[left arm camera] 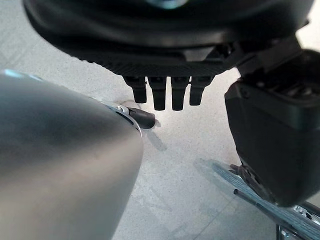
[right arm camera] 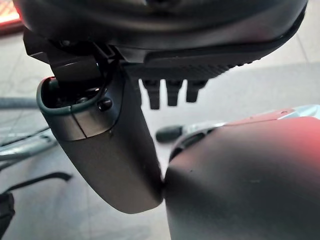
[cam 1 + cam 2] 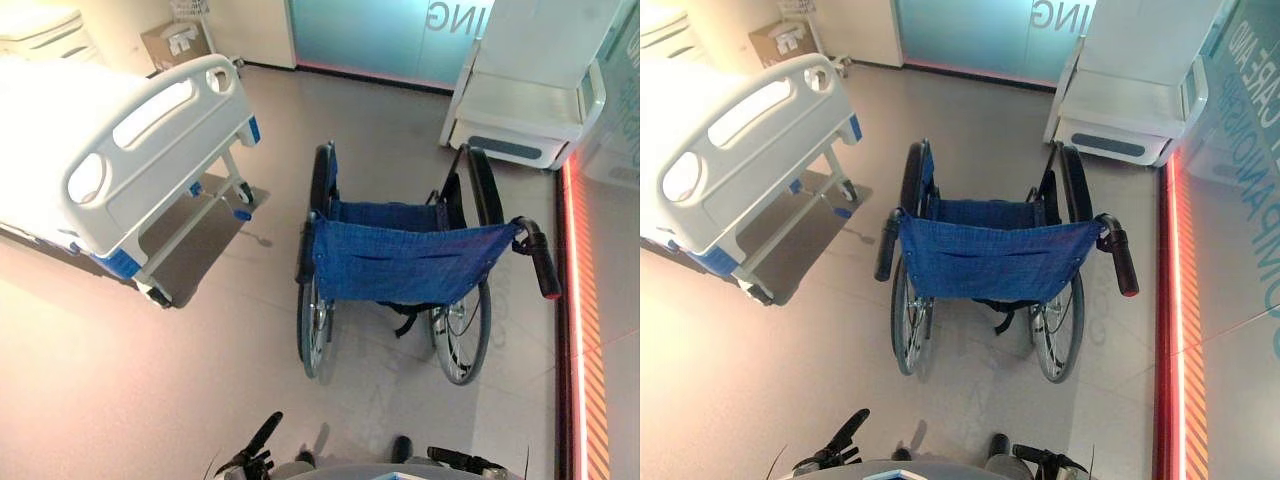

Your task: Push the wheelchair next to the bed

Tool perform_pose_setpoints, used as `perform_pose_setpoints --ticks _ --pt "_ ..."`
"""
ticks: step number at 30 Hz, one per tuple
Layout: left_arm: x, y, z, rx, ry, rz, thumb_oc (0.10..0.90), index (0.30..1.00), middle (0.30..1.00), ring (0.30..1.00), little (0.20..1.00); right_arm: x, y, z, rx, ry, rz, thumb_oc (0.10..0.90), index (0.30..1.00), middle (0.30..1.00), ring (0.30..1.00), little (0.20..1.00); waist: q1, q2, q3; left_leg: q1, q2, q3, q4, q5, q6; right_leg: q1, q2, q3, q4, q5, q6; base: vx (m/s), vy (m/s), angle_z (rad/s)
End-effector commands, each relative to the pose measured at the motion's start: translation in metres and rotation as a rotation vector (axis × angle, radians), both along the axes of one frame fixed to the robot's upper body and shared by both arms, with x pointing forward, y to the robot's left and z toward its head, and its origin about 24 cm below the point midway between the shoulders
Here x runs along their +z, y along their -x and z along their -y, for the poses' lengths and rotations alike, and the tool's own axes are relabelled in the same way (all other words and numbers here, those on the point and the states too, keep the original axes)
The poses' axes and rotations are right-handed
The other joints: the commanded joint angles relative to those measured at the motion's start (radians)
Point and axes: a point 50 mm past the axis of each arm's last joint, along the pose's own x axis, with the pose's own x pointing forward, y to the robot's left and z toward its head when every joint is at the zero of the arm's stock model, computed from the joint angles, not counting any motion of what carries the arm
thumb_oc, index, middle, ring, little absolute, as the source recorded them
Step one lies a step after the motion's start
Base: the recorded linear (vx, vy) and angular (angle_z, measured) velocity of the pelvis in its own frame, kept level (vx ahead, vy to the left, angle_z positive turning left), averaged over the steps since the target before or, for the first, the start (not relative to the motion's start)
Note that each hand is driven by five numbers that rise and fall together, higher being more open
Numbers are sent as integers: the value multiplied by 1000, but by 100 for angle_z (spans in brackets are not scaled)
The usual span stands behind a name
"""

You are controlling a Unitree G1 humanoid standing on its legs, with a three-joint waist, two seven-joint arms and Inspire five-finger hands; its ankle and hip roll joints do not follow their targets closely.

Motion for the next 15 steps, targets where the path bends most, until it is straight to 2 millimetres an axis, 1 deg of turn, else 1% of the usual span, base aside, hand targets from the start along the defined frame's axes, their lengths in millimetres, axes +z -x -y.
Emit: perform_pose_setpoints --ticks 1,15 --pt "-2 4 5 -59 6 -55 800 900 900 900 900 -3 17 -4 9 -32 -89 800 900 900 900 900 -23 5 30 -59 -9 -15 -28 54 -17 28 -57 3 17 -36 38 0 0 0" --pt "-4 13 5 -51 7 -103 800 900 900 900 900 -4 25 -5 25 -39 -127 800 900 900 900 900 -17 -2 9 -39 -3 -17 -28 46 -19 57 -54 -5 8 -44 36 8 0 0"
